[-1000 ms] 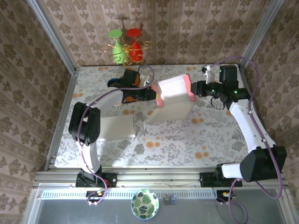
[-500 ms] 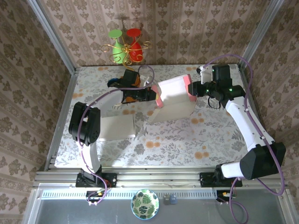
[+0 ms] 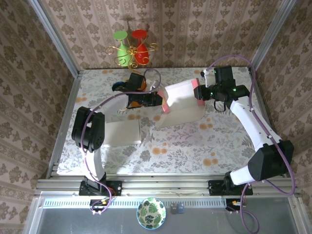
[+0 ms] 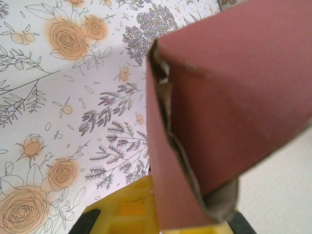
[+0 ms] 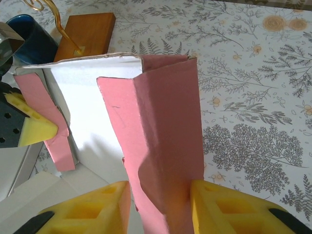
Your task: Fold the paper box
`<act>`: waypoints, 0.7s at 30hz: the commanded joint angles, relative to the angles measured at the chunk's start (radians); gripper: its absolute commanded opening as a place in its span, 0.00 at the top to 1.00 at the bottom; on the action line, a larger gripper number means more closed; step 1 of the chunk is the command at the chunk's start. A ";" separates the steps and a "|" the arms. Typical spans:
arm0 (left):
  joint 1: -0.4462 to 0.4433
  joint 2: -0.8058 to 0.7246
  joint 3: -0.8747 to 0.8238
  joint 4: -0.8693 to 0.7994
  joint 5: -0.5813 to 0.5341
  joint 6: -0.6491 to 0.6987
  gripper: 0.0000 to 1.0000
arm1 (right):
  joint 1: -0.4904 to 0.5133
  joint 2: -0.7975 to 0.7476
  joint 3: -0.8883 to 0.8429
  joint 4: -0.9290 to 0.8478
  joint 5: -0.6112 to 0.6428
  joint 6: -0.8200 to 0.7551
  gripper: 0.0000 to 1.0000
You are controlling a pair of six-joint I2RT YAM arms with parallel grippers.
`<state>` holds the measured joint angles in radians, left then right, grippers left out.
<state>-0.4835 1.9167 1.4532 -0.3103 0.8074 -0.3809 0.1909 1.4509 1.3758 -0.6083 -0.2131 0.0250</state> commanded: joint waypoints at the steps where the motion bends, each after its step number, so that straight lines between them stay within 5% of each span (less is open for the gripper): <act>1: -0.008 -0.030 0.027 0.010 0.026 0.022 1.00 | 0.009 0.023 0.023 -0.037 0.016 -0.011 0.60; 9: -0.008 -0.027 0.033 0.009 0.026 0.015 1.00 | 0.012 0.060 0.052 -0.061 -0.052 0.010 0.59; 21: -0.009 -0.024 0.037 0.003 0.024 0.016 1.00 | 0.027 0.083 0.067 -0.094 0.061 0.016 0.57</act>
<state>-0.4839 1.9167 1.4536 -0.3149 0.7883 -0.3809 0.1982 1.5082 1.4082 -0.6491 -0.1841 0.0330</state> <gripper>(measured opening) 0.052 0.433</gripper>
